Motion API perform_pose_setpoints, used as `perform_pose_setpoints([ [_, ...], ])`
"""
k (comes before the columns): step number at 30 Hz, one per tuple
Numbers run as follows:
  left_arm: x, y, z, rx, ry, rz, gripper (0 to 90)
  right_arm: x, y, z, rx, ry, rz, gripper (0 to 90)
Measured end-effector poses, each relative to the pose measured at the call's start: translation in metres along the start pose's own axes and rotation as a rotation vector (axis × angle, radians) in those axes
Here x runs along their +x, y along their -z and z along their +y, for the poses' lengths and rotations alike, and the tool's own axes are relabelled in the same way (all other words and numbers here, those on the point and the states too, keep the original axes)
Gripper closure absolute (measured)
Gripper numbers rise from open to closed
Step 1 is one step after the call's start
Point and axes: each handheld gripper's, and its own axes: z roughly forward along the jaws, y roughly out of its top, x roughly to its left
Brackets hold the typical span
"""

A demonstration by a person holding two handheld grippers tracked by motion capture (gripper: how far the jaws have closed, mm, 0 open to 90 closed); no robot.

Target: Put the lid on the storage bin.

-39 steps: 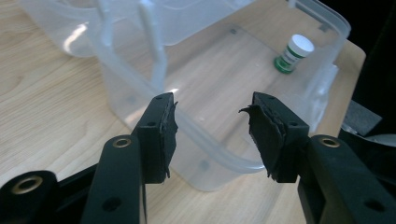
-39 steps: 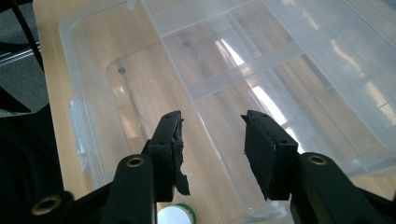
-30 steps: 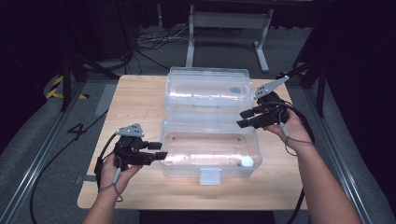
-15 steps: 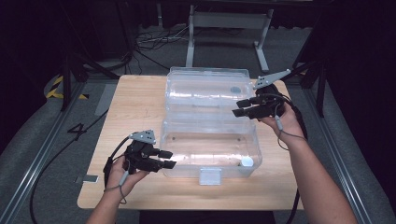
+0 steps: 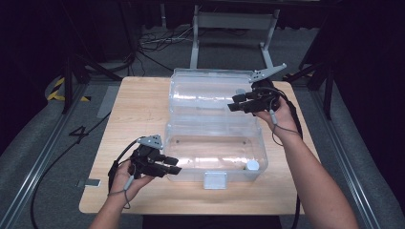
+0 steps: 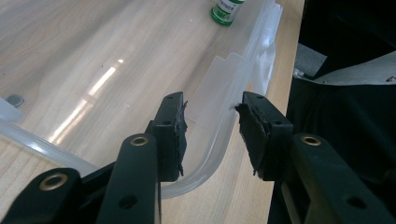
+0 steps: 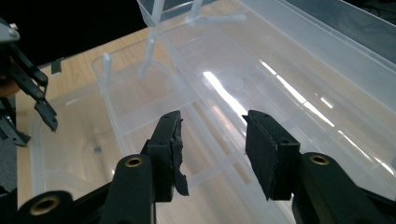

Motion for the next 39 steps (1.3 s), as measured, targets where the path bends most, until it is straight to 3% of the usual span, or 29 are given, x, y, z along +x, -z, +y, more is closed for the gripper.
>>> perform_pose_setpoints([
  [4, 0.000, -0.002, 0.000, 0.013, -0.003, -0.008, 63.7, -0.001, -0.004, 0.004, -0.009, -0.001, -0.015, 54.4],
  [12, -0.002, -0.007, 0.001, 0.043, -0.004, -0.027, 67.8, 0.001, -0.021, 0.010, 0.048, 0.018, -0.032, 56.6],
  [17, -0.003, -0.011, 0.002, 0.061, -0.012, -0.030, 69.9, 0.000, -0.028, 0.009, 0.088, 0.016, -0.032, 62.3],
  [19, -0.002, -0.011, 0.002, 0.061, -0.010, -0.031, 70.1, 0.001, -0.031, 0.009, 0.103, 0.024, -0.053, 66.0],
  [21, -0.002, -0.011, 0.002, 0.062, -0.010, -0.032, 70.2, 0.001, -0.032, 0.008, 0.112, 0.011, -0.061, 69.2],
  [25, -0.003, -0.011, 0.002, 0.063, -0.010, -0.032, 70.5, -0.004, -0.032, 0.007, 0.104, -0.022, -0.018, 72.6],
  [29, -0.002, -0.011, 0.002, 0.063, -0.008, -0.037, 70.6, -0.003, -0.032, 0.007, 0.103, -0.013, -0.006, 74.5],
  [34, -0.002, -0.011, 0.002, 0.064, -0.005, -0.039, 70.7, 0.001, -0.031, 0.007, 0.110, 0.017, -0.023, 75.5],
  [39, -0.002, -0.011, 0.002, 0.065, -0.003, -0.039, 70.7, 0.005, -0.029, 0.006, 0.114, 0.016, -0.037, 76.4],
])
